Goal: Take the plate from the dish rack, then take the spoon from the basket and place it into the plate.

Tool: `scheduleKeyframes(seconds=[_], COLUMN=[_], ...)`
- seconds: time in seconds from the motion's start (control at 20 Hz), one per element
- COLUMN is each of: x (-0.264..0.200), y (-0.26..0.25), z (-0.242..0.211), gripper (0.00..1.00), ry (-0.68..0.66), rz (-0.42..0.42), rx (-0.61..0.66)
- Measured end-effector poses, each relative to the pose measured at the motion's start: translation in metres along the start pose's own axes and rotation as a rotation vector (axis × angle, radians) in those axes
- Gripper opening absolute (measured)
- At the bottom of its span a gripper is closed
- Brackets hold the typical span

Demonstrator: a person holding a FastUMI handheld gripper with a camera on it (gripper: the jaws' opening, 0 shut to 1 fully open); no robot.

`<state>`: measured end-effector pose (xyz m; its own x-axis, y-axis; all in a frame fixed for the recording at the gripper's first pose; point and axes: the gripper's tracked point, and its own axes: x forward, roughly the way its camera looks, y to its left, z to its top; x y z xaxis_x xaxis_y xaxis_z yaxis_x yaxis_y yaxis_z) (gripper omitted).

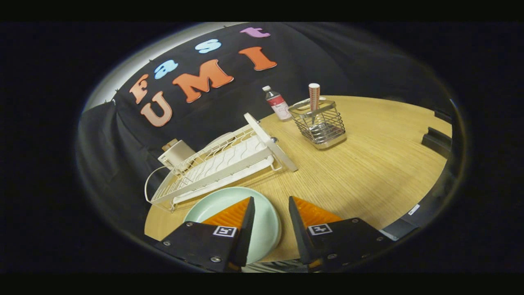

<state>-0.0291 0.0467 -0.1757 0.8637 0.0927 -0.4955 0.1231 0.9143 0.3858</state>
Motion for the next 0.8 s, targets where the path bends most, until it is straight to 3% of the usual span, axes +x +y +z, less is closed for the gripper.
scheduleKeyframes(seconds=[0.15, 0.35, 0.45, 0.8], x=[-0.003, -0.007, -0.008, 0.005], y=[-0.022, -0.044, -0.051, -0.067], z=[0.028, 0.07, 0.087, 0.13], gripper=[0.71, 0.92, 0.98, 0.99], ry=[-0.078, -0.184, -0.214, -0.292], rz=[-0.062, -0.119, -0.133, -0.167], rx=[-0.105, -0.215, -0.268, -0.317])
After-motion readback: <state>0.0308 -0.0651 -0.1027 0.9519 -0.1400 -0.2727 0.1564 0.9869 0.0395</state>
